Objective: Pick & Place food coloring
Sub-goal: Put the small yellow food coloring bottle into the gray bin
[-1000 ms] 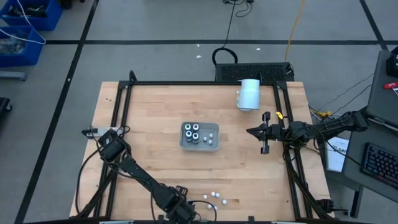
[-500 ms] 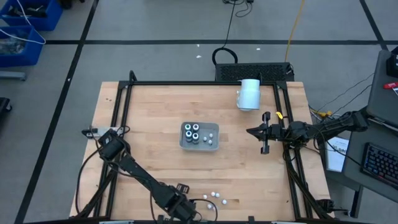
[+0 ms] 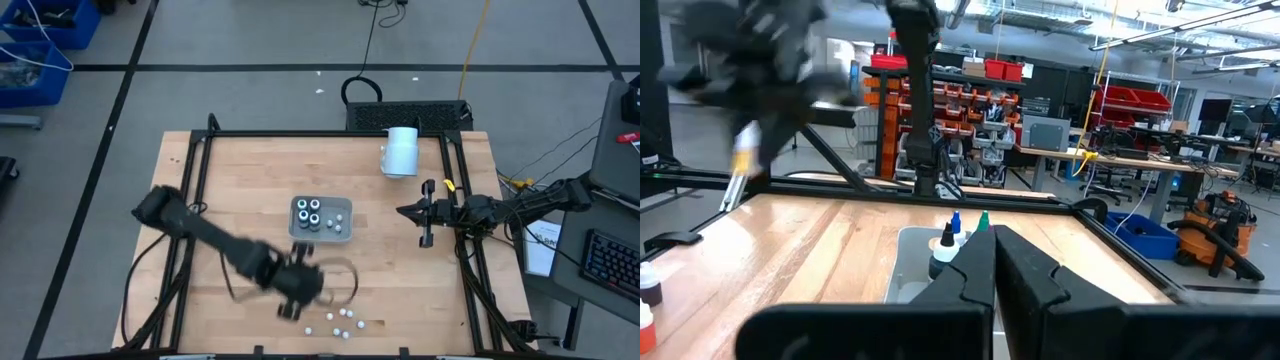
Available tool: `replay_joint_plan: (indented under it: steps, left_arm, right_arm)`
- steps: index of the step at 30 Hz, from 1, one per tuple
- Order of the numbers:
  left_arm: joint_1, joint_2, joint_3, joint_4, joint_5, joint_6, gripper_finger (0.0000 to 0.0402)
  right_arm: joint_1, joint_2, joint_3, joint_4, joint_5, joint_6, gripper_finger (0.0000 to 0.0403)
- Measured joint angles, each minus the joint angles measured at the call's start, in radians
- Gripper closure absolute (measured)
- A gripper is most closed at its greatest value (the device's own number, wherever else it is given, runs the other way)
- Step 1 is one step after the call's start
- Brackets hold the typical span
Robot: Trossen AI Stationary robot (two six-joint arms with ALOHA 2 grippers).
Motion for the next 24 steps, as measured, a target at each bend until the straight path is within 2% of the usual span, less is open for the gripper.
replay_joint_plan:
  steps: [3, 10, 18, 24]
  left_arm:
    - [0.105, -0.026, 0.001, 0.025, -0.021, 0.080, 0.0318]
    - [0.317, 0.009, 0.001, 0.074, 0.070, 0.241, 0.0318]
    - [0.382, 0.091, 0.000, 0.071, 0.119, 0.343, 0.0318]
    - [0.387, 0.159, 0.000, 0.069, 0.131, 0.338, 0.0318]
  right_arm:
    - [0.000, 0.000, 0.000, 0.000, 0.000, 0.000, 0.0403]
    - [0.000, 0.000, 0.000, -0.005, 0.000, -0.002, 0.0403]
    - [0.000, 0.000, 0.000, -0.006, 0.000, -0.024, 0.0403]
    - [0.000, 0.000, 0.000, -0.008, 0.000, -0.026, 0.0403]
